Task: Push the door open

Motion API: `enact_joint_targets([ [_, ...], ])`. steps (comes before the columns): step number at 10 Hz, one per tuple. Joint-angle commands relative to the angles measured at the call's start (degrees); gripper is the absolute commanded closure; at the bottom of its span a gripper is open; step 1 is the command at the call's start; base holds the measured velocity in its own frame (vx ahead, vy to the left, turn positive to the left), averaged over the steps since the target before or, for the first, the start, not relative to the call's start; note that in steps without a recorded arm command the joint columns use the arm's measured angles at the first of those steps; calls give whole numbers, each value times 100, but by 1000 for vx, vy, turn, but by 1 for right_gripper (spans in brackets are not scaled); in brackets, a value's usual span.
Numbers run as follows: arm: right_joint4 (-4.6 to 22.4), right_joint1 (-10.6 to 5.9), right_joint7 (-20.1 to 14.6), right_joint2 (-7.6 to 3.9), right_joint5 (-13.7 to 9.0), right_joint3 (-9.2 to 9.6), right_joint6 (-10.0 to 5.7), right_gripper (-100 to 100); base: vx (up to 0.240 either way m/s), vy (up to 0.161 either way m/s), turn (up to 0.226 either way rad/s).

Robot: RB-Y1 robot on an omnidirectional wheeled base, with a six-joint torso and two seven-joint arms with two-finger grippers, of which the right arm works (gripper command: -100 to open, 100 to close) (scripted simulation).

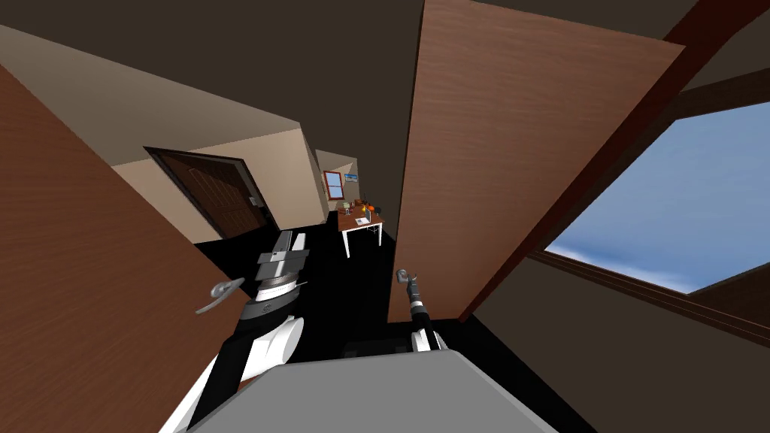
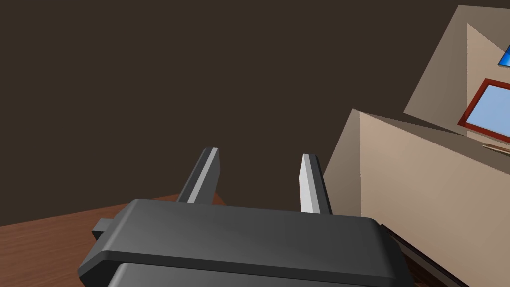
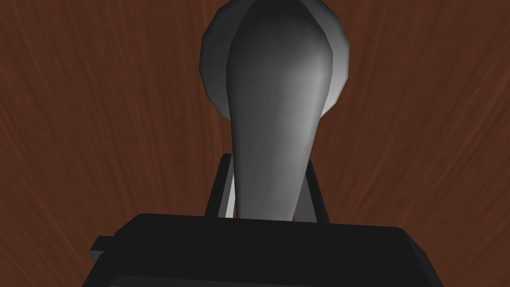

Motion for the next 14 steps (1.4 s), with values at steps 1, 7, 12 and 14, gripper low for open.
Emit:
enact_joint_targets([
  [1, 22, -43, 25, 69, -22, -59, -26, 100, 164, 65, -45],
  [7, 37, -42, 92, -164, -146, -331, -30, 100, 149, 40, -37],
  [12, 75, -68, 179, -265, -289, -643, -45, 100, 196, 65, -61],
  [14, 92, -80, 217, -283, -353, -782, -51, 100, 191, 64, -49],
])
